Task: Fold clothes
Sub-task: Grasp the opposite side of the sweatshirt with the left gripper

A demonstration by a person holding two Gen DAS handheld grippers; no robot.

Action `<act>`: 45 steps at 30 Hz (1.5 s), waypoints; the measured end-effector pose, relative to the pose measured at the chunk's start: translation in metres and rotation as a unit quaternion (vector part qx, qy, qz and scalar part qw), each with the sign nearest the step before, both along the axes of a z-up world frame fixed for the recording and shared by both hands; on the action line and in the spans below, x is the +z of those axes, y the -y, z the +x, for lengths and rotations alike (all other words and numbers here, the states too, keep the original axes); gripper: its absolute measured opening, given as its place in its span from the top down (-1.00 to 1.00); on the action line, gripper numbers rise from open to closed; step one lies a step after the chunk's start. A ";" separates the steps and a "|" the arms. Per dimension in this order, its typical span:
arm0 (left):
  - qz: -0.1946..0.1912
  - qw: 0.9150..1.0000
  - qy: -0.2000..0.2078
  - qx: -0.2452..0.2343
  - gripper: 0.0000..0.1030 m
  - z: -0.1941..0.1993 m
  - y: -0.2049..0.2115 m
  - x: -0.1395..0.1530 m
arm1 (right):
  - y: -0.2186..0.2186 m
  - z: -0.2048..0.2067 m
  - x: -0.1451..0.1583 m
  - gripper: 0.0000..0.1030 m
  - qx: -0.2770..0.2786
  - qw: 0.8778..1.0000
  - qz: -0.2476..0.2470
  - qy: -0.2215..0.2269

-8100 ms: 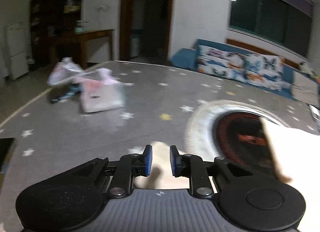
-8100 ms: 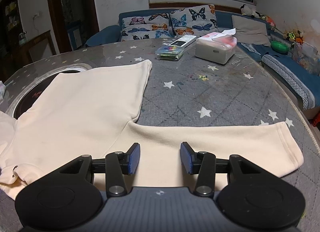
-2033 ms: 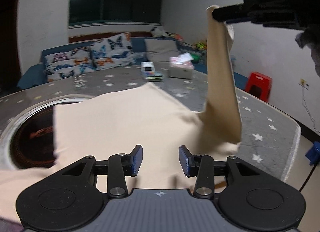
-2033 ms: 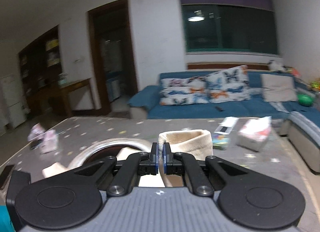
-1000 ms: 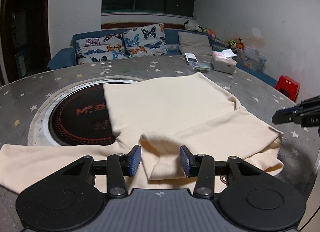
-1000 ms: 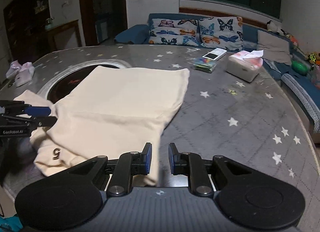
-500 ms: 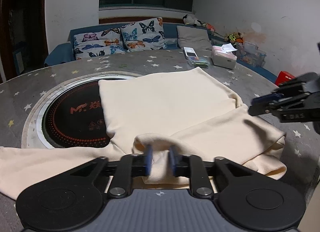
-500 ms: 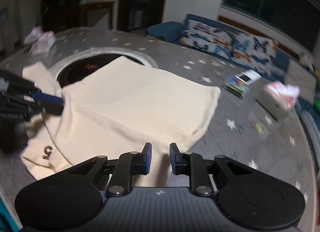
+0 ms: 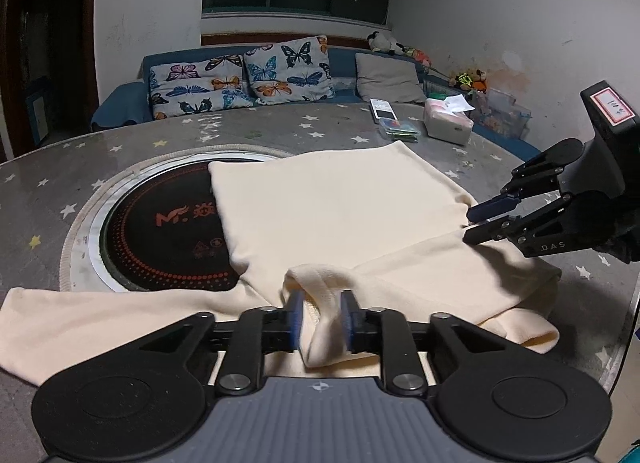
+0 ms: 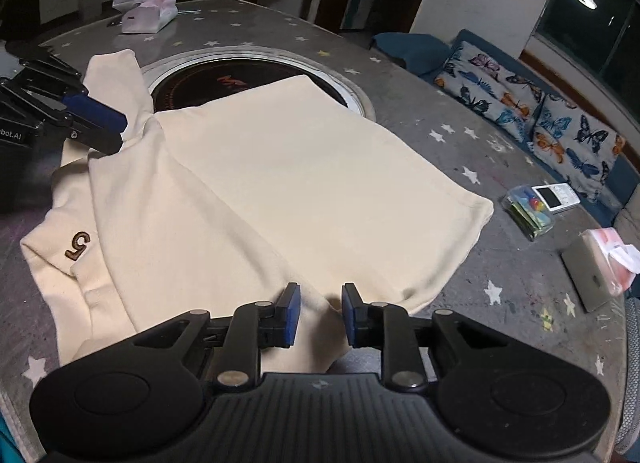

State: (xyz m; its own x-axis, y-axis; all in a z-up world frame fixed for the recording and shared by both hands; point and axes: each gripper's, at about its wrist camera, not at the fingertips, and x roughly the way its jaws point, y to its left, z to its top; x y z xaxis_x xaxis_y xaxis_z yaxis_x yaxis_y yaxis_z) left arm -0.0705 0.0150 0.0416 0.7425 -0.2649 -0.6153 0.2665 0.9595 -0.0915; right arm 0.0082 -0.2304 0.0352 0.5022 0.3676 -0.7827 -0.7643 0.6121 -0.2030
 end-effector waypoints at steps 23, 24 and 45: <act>-0.005 1.000 0.000 0.003 0.38 0.016 0.011 -0.003 | 0.056 -0.014 0.012 0.86 -0.120 0.991 0.058 0.024; -0.008 1.000 0.002 0.001 0.32 0.015 0.010 -0.002 | 0.057 -0.018 0.014 0.86 -0.118 0.991 0.062 0.025; -0.003 1.000 -0.002 -0.012 0.92 -0.002 0.019 -0.011 | 0.039 -0.058 -0.001 0.67 -0.113 0.990 0.090 0.010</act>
